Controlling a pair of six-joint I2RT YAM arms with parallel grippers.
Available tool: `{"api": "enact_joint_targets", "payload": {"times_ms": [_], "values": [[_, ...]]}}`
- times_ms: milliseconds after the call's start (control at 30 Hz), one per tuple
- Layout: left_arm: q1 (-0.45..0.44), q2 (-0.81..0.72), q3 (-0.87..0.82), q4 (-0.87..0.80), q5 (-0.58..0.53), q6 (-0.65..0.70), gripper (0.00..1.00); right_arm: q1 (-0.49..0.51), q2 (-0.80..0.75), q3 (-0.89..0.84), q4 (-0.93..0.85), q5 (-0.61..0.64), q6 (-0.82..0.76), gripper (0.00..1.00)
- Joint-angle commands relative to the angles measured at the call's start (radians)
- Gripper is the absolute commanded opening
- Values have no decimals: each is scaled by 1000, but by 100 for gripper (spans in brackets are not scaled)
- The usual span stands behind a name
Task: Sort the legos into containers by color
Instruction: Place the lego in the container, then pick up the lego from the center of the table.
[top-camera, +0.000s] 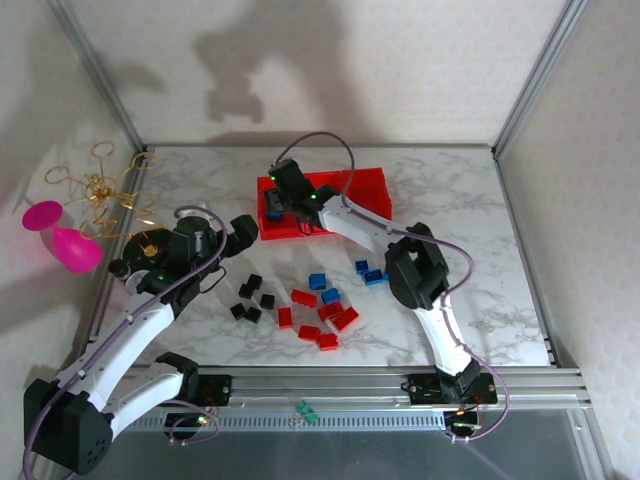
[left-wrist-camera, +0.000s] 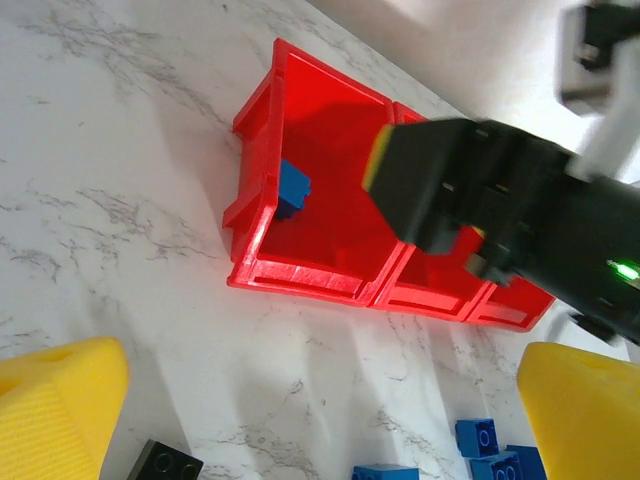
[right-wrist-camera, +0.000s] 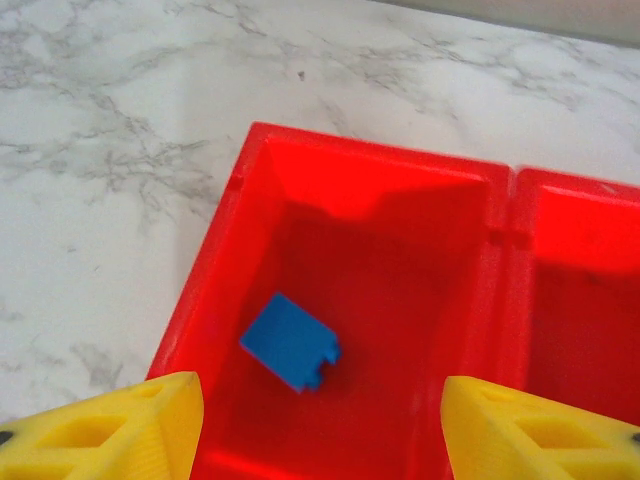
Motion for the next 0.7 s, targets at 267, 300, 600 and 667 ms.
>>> {"api": "enact_joint_targets", "payload": {"times_ms": [267,300,600,667], "values": [[-103,-56,-60,31,84,-36,100,-56,-528,-614,-144,87,297,70],[-120,-55,-64,37,86,-43,100,-62,-568,-662,-170,103,322,71],[-239,-29,-78,86,72,-74,99,-156,-793,-945,-300,145,444,81],[-254,-18,-73,90,69,-74,99,-185,-817,-979,-296,125,435,82]]}}
